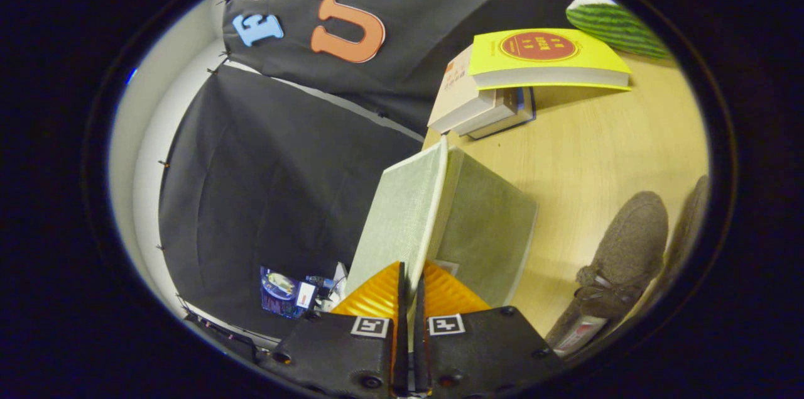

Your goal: Open the storage box then place both shoes into the box .Put the left shoe in first, then the right shoe, with the right side of both shoes facing outward in a uniform manner.

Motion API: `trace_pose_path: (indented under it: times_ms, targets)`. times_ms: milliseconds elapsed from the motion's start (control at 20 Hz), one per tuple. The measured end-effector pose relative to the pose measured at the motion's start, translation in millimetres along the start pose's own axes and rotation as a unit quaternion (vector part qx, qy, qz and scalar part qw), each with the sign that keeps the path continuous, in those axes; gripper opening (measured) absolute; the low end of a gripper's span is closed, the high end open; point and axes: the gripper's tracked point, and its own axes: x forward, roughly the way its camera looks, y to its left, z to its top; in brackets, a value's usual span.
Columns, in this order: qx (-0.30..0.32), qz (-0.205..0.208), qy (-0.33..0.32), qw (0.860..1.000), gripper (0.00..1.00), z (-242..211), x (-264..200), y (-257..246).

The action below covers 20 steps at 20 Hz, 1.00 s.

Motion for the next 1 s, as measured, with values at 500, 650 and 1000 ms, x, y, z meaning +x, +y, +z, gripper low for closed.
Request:
trace_pose_path:
  times_ms: [500, 650, 1000]
  targets:
    - [-0.024, -0.077, -0.019, 0.997, 0.09, 1, -14, 70]
    - [-0.035, -0.113, -0.023, 0.993, 0.09, 0, -8, 100]
    - [-0.033, -0.193, -0.037, 0.980, 0.09, 2, 29, 146]
